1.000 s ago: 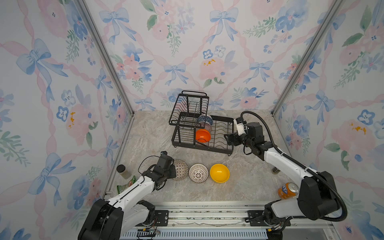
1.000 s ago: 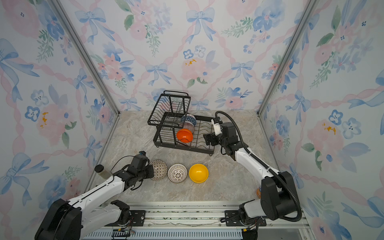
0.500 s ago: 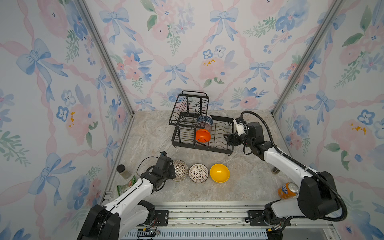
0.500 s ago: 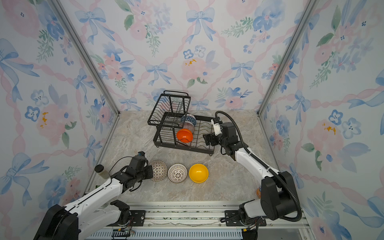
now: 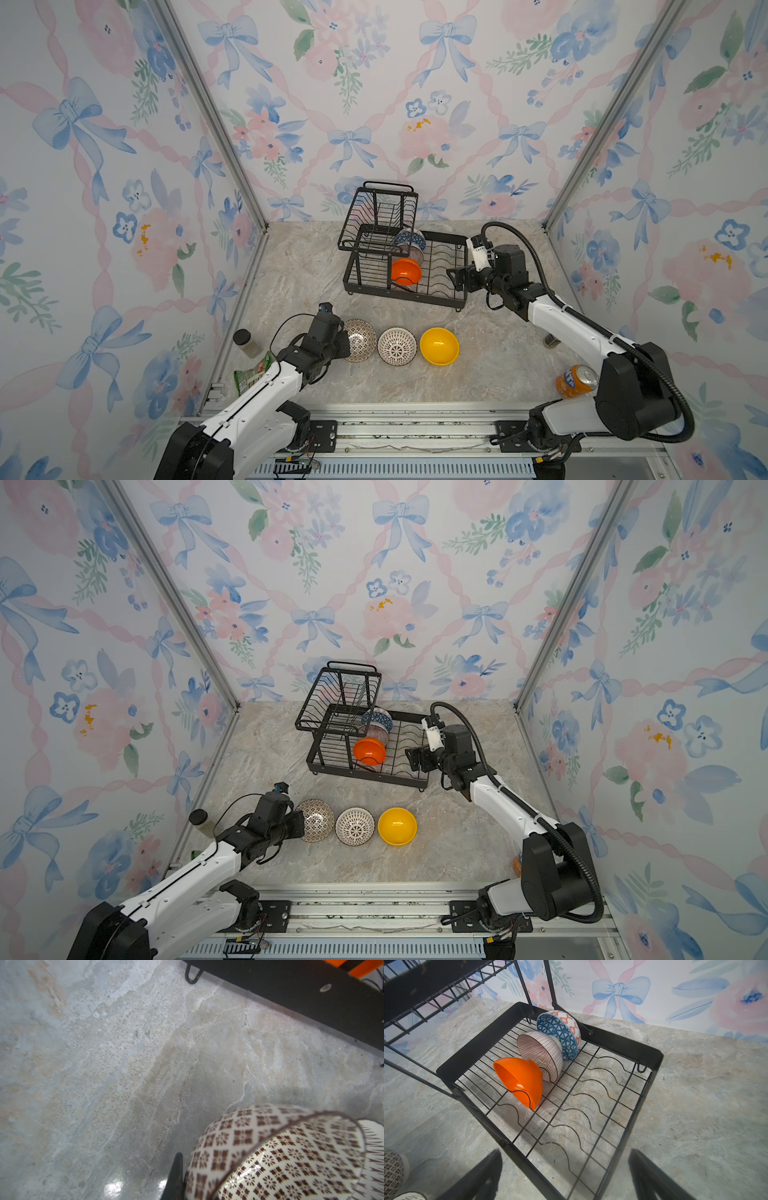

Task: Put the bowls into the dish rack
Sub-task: 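Lower the left gripper onto the brown-patterned white bowl rim and close it, then lift the patterned bowl toward the rack while the right gripper approaches it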

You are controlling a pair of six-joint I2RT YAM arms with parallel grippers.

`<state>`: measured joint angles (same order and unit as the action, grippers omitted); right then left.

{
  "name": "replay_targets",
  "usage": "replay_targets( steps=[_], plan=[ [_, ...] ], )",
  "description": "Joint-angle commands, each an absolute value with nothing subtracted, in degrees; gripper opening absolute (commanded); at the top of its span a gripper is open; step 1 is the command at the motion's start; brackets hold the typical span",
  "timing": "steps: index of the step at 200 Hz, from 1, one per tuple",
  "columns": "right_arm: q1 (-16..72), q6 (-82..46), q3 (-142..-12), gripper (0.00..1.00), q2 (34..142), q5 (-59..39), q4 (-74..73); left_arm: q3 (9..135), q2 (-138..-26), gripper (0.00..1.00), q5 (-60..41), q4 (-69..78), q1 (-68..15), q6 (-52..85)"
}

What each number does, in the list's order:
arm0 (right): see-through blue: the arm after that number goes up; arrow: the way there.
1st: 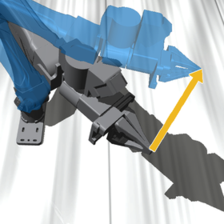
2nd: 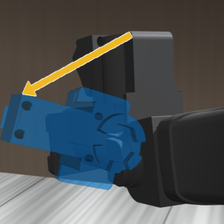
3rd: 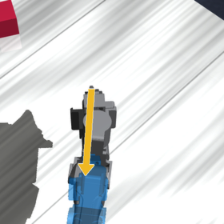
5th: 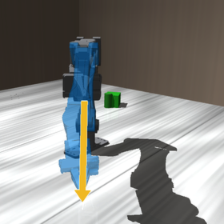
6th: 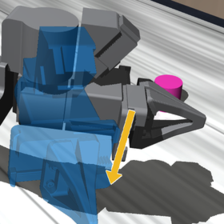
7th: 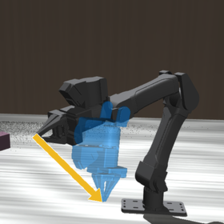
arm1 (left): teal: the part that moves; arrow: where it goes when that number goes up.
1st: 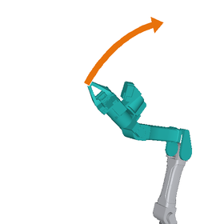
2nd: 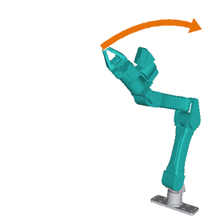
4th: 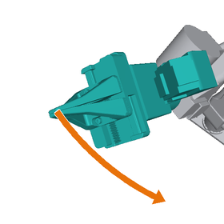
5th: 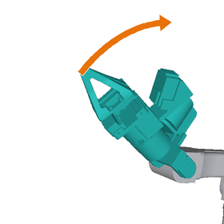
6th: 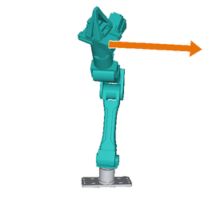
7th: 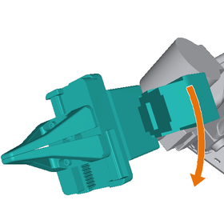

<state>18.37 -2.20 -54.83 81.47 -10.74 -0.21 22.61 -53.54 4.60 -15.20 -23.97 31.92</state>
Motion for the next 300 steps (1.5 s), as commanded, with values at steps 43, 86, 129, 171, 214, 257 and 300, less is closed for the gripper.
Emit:
replay_targets(
  steps=[43,86,129,171,214,257,300],
  plan=[
    [18.92,-2.92,-58.07,0.97,80.6,-12.27,0.33,29.5,-49.75,0.0,4.93,-15.61,-25.42,27.94],
    [22.13,-0.9,-60.51,0.97,79.98,-12.66,2.52,36.43,-51.69,0.0,8.65,-15.54,-28.69,24.78],
    [26.0,1.88,-63.68,0.97,78.12,-13.31,6.02,44.12,-55.04,0.0,11.29,-15.3,-32.89,22.51],
    [30.07,4.53,-66.69,0.97,74.63,-16.49,9.19,48.63,-57.29,0.0,13.76,-15.27,-36.97,21.33],
    [35.46,5.64,-69.0,0.97,72.95,-19.25,10.21,52.04,-58.75,0.0,15.79,-14.68,-38.73,20.29],
    [40.1,5.45,-70.53,0.97,74.03,-18.51,10.4,55.33,-61.7,0.0,16.44,-13.44,-40.75,18.56],
    [41.29,2.56,-72.28,0.97,76.75,-15.45,11.12,57.29,-63.82,0.0,16.61,-11.91,-41.57,17.43]
  ],
)
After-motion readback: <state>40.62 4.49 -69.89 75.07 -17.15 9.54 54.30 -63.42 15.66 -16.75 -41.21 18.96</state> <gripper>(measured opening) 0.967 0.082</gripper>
